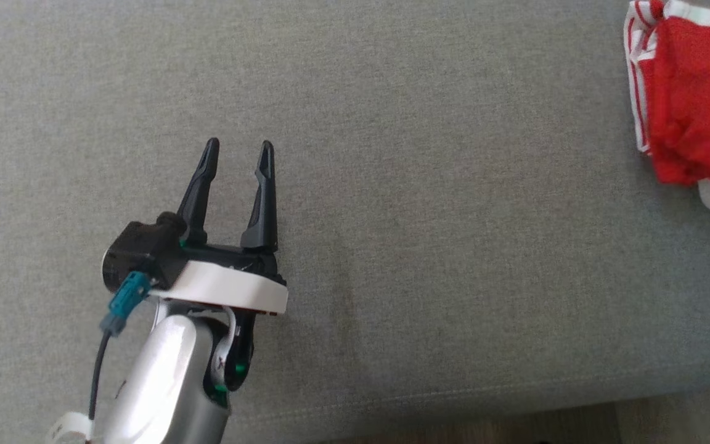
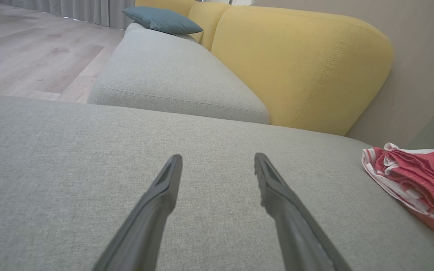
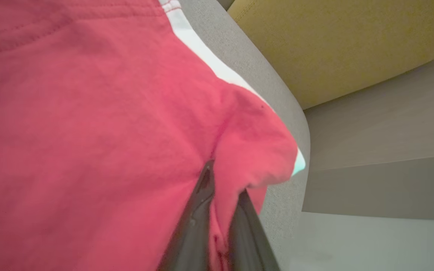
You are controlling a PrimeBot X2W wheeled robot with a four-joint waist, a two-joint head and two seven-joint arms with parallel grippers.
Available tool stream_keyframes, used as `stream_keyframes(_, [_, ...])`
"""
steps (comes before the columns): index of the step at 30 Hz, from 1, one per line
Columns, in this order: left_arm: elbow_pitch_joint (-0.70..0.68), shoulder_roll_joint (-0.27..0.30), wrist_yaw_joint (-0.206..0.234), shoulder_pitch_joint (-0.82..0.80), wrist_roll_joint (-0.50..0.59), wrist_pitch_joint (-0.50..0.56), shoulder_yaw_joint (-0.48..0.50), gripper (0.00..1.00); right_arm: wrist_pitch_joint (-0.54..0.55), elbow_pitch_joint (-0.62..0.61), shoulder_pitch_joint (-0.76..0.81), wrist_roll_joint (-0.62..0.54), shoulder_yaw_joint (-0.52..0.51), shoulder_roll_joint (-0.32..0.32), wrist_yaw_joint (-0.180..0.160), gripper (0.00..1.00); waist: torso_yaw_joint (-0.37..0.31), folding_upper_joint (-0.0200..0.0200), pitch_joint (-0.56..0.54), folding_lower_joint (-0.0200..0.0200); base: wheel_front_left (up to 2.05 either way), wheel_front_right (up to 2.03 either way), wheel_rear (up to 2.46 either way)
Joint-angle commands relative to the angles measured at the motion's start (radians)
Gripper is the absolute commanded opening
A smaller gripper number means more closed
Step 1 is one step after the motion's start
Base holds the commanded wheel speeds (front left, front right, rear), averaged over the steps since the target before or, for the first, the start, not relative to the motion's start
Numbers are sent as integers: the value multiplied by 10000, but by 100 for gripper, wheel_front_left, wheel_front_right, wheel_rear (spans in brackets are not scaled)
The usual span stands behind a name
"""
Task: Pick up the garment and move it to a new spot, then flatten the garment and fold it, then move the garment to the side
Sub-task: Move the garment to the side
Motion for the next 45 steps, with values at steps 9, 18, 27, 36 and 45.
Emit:
stream_keyframes(9, [-347, 47, -86, -459, 167, -120, 336, 100, -82, 490, -313, -703, -604, -517, 65, 0, 24, 0, 306, -1, 0, 0, 0])
stream_keyframes(18, [-306, 47, -81, -482, 176, -120, 313, 100, -322, 934, -213, -797, -1229, -89, 65, 100, 50, 0, 362, -1, 0, 0, 0])
stream_keyframes(27, [-192, 47, -109, -495, 161, -120, 421, 100, -780, 1257, -288, -1197, -2322, 521, 65, 100, -9, 0, 89, -1, 0, 0, 0])
stream_keyframes(36, [-264, 47, -87, -233, 152, -120, 731, 100, -1785, 866, -97, -1154, -3961, 2198, 65, 100, -124, 0, -748, -1, 0, 0, 0])
stream_keyframes(45, [-433, 47, -108, 388, 236, -120, 1257, 100, -2717, -1188, 1962, -1469, -5725, 5406, 65, 100, -221, 0, -1980, -1, 0, 0, 0])
